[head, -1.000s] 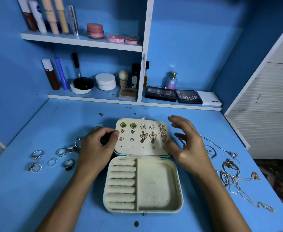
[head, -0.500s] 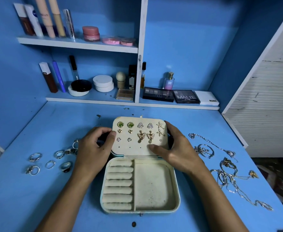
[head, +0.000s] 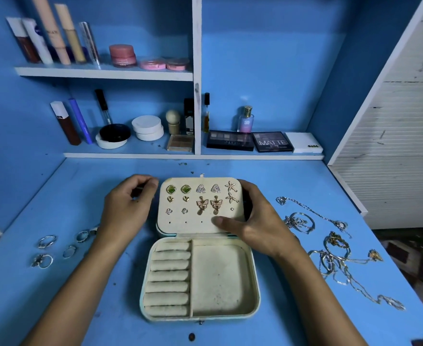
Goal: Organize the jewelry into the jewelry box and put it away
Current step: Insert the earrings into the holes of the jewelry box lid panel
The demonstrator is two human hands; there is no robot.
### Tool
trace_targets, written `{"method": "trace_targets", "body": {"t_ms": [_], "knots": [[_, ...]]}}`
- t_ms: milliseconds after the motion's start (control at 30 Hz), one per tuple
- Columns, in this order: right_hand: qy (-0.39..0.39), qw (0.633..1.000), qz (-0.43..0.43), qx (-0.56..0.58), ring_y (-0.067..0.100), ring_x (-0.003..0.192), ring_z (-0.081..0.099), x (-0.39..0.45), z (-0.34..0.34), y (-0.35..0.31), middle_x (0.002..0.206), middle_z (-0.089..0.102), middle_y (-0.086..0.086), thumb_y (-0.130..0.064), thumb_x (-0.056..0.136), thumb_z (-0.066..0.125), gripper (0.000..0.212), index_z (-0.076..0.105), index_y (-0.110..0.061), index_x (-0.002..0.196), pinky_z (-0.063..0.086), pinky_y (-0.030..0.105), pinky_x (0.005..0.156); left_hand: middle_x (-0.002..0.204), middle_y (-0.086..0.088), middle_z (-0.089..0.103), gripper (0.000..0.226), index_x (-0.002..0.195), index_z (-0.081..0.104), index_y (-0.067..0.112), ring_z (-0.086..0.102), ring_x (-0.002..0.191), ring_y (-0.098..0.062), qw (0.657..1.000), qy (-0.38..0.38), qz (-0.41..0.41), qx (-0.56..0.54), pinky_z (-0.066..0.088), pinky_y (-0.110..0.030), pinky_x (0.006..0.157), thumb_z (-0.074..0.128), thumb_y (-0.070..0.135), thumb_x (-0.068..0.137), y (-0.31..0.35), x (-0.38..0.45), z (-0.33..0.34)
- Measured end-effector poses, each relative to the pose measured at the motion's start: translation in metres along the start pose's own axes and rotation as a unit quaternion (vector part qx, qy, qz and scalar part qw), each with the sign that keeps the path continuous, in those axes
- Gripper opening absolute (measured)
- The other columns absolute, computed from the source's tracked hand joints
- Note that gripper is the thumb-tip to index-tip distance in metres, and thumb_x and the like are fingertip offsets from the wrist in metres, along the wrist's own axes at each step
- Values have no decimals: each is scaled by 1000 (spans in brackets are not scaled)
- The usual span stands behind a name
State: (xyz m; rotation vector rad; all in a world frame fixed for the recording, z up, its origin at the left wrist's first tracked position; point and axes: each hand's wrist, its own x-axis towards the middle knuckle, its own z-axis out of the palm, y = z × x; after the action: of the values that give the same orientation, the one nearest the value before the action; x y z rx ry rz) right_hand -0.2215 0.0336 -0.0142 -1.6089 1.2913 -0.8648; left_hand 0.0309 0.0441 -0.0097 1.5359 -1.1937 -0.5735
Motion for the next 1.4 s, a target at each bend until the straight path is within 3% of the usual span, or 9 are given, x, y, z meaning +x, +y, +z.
{"method": "trace_targets", "body": {"t_ms": [167,267,400,533,700,967,1400], "knots": [[-6,1000,4,14,-1,115,59,1,0,1,122,62,-21,-32,68,90,82,43,-36,135,51,34,102,75,12,69,10,88,72,26,57,65,1,997,-59,21,45,42,-23,65,64,31,93,23,43,5],[-6,1000,1,18,0,116,58,1,0,1,123,62,-21,-35,66,90,84,42,-37,135,50,35,103,86,5,74,8,87,73,30,65,74,-8,986,-145,24,73,45,-24,66,67,30,92,33,70,14],[-3,1000,-4,13,0,116,58,2,0,2,122,62,-20,-33,67,91,83,42,-36,135,49,35,104,93,5,74,7,95,75,23,68,84,-8,943,-263,57,194,47,-13,69,72,22,90,40,96,26],[-6,1000,-6,15,0,116,57,2,-1,2,122,61,-19,-29,68,91,82,43,-36,134,50,34,103,91,10,73,14,99,76,24,65,84,-1,897,-315,84,297,46,-13,73,76,19,85,36,112,37],[-7,1000,-9,14,0,116,57,3,-1,4,121,61,-20,-35,64,90,82,43,-38,132,49,35,103,99,8,73,20,103,77,23,65,90,-4,886,-314,100,325,48,-20,85,78,25,83,32,119,52],[-5,1000,-13,8,-3,117,55,2,-2,2,123,60,-22,-30,67,91,82,42,-36,134,47,33,105,101,8,75,20,103,78,20,61,88,-3,860,-316,139,375,43,-19,81,77,23,83,33,124,61],[-2,1000,-19,2,1,120,54,0,-1,4,124,59,-23,-44,62,87,83,41,-44,130,47,36,105,78,17,68,7,83,77,31,64,83,-6,834,-303,172,429,52,-27,80,74,25,83,33,123,62]]}}
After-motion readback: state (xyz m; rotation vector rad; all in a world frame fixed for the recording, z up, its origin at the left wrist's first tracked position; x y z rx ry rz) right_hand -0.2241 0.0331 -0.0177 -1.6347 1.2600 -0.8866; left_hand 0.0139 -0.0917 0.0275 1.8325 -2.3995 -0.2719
